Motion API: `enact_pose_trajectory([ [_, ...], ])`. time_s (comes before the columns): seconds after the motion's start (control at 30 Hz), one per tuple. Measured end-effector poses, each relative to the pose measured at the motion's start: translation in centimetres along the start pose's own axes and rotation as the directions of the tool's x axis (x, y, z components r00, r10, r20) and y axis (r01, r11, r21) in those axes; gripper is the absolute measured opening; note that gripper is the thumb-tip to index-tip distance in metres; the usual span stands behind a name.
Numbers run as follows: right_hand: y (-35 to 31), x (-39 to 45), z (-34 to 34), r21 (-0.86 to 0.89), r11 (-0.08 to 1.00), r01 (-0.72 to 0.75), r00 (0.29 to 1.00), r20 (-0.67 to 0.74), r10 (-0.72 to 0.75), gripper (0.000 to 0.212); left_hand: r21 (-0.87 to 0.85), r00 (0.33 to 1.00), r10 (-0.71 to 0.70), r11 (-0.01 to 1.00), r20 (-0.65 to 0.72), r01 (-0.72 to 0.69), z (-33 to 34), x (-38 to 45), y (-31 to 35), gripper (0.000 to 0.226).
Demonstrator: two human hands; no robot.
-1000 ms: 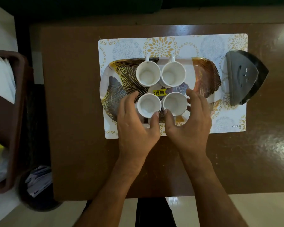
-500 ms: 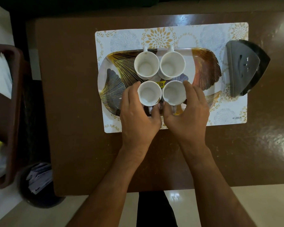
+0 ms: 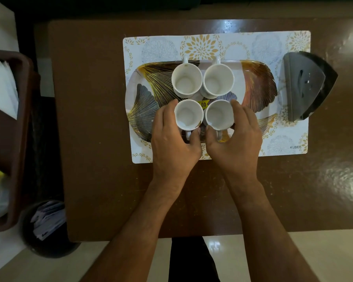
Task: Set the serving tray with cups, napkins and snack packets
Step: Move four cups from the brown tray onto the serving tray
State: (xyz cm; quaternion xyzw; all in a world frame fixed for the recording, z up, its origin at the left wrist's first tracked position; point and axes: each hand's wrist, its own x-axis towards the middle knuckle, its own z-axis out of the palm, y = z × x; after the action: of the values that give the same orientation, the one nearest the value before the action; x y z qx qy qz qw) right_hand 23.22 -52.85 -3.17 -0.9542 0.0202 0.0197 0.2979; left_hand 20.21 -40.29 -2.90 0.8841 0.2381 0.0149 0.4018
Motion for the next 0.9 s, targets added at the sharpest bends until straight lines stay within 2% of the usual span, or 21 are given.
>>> enact_pose_trajectory([
  [0.2,-1.1,-0.5,-0.4,-0.040,0.999,0.009,0.999,-0.034,-0.011,0.080,-0.033,1.000,0.008,0.999,0.007,-0.008,-0.5,0.1,0.0,0.077],
  [0.37,-3.3,-0.7,-0.7,-0.113,0.982,0.153,0.984,-0.072,-0.161,0.077,-0.068,0.997,0.022,0.997,-0.067,-0.027,-2.2,0.3,-0.5,0.066],
  [0.53,-6.8,-1.4,0.7,-0.139,0.962,0.235,0.971,-0.019,-0.240,0.077,-0.075,0.994,0.026,0.997,-0.104,-0.034,-5.8,0.7,-2.7,0.063],
  [0.9,-18.8,-4.2,7.7,-0.107,0.930,0.351,0.932,0.136,-0.336,0.079,-0.048,0.970,-0.125,0.992,-0.207,0.117,-17.5,2.6,-10.6,0.068],
])
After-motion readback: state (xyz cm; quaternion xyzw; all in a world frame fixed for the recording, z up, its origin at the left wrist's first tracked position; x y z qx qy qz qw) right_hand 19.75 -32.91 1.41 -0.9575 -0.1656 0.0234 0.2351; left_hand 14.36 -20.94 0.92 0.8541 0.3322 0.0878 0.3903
